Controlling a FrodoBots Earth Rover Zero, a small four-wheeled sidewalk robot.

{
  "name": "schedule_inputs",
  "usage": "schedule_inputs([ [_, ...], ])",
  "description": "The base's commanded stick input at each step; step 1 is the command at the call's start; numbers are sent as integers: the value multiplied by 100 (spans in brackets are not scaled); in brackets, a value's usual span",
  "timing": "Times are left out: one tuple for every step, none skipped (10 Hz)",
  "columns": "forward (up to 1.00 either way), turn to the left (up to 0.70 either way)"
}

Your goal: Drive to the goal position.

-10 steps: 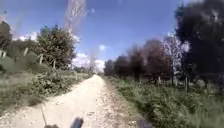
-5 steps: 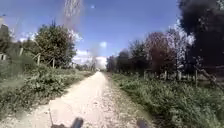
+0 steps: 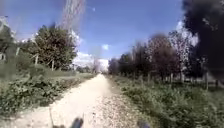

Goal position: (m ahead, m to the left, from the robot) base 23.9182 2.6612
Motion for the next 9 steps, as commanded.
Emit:
schedule_inputs([
  [70, 0],
  [70, 0],
  [70, 0],
  [70, 0],
  [70, 0],
  [70, 0],
  [70, 0],
  [70, 0],
  [70, 0],
])
